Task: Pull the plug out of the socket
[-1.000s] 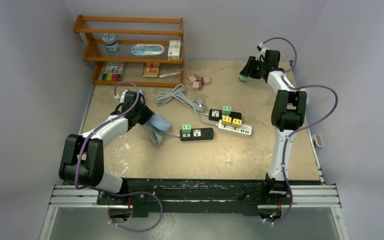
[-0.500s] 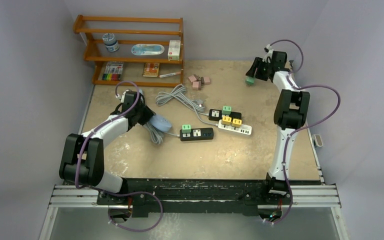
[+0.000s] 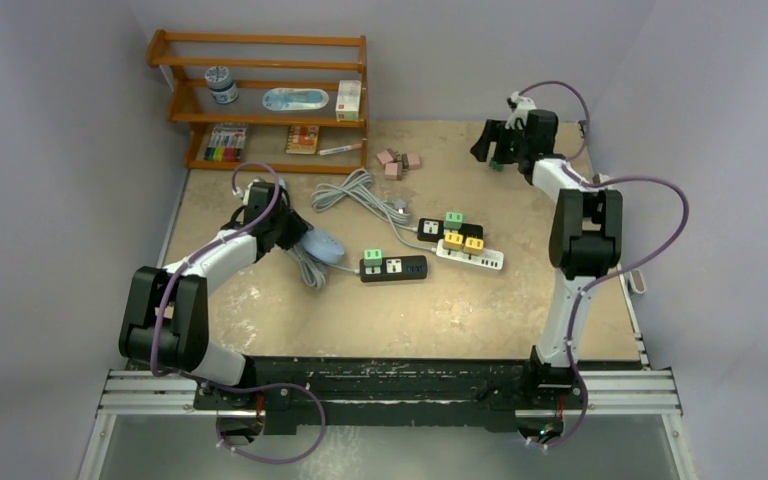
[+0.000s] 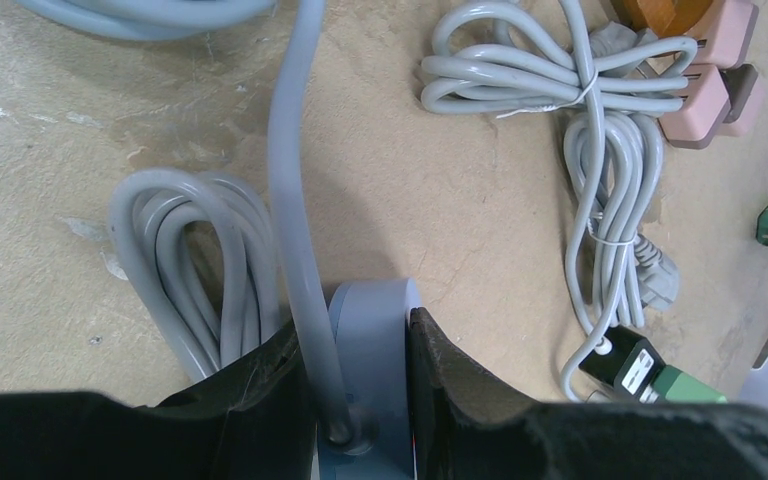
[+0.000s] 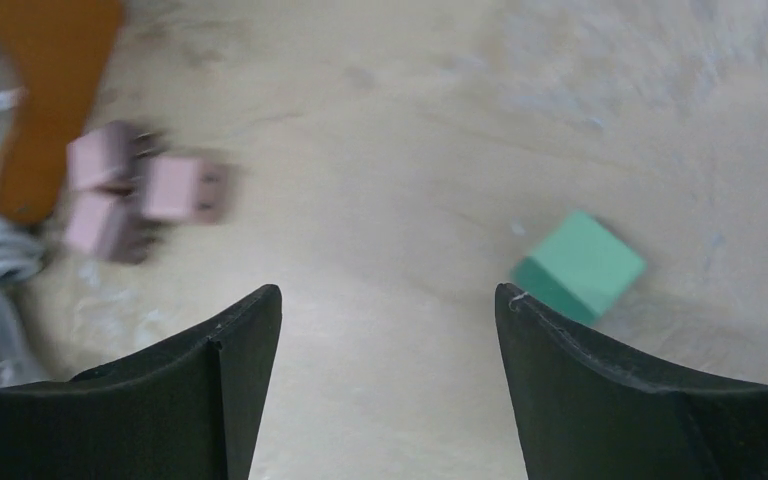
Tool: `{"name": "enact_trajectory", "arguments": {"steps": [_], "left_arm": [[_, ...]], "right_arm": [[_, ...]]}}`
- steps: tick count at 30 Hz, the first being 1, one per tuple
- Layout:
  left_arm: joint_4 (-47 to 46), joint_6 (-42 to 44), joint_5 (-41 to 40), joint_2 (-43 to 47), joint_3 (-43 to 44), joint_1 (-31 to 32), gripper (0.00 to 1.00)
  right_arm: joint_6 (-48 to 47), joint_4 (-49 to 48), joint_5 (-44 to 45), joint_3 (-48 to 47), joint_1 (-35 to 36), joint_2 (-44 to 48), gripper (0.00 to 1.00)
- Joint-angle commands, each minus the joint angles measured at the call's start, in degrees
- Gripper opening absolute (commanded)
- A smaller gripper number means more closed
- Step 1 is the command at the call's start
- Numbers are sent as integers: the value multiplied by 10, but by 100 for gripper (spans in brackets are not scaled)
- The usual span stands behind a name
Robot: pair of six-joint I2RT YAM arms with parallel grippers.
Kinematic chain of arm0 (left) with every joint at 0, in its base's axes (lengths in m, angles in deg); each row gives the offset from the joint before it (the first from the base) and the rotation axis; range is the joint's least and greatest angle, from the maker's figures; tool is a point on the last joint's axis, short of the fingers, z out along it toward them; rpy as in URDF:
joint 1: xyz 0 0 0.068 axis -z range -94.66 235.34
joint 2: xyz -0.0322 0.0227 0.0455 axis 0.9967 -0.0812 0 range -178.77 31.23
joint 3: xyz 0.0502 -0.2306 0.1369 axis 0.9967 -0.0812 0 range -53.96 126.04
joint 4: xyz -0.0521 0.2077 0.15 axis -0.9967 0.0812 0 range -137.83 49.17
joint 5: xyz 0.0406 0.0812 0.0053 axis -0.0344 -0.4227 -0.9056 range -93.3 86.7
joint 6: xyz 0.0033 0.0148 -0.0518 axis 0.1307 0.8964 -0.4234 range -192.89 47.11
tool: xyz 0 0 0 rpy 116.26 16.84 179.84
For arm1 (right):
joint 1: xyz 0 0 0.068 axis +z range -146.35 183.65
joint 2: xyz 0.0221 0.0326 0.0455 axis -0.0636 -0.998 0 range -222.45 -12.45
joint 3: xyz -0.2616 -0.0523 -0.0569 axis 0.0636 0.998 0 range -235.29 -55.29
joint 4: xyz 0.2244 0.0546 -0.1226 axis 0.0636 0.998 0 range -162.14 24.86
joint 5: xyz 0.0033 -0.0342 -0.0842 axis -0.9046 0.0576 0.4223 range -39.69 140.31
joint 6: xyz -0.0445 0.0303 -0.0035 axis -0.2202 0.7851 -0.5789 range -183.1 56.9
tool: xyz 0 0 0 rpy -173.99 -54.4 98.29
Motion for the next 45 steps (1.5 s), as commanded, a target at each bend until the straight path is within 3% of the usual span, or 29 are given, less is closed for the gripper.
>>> {"name": "enact_trajectory", "arguments": {"steps": [1,5,8,14,16,19,21,22,24,27,30,38,43,45], "left_arm": [[-67,3,9,21,14,-5,0],[-96,0,2,23,2,-5,0],[-116,-4,-25,24,-12,-5,0],[-362,-51,-19,41,-126,-4,0],[-362,-35,-14,33,-119,-4,13],[-241,20,-22,18,-55,-4,27],[-179,48,-32,14,-18,-4,44],[-147,54,-38,14,0,-4,60],[-53,84,-47,-2,60,-5,71],[92,140,-42,-57,168,-5,75],[165,172,-36,-71,229,-5,77],[236,215,-2,-44,270,-6,81],[209,208,64,-8,229,-6,82],[176,193,98,20,189,-5,82]], "right_arm": [[-119,-146,24,92,118,173,80],[-55,-210,-67,197,183,241,78],[-87,-198,-59,266,241,280,77],[-198,-160,-165,367,293,307,79],[-219,-185,-187,411,295,321,84],[-239,-194,-209,420,299,321,88],[-264,-176,-224,410,306,311,88],[-276,-171,-226,408,311,307,89],[-304,-159,-224,405,326,301,90],[-335,-123,-198,390,350,281,90],[-348,-110,-182,387,362,262,90],[-351,-108,-181,357,375,229,85],[-347,-106,-181,344,384,213,75],[-346,-97,-175,334,389,202,65]]}}
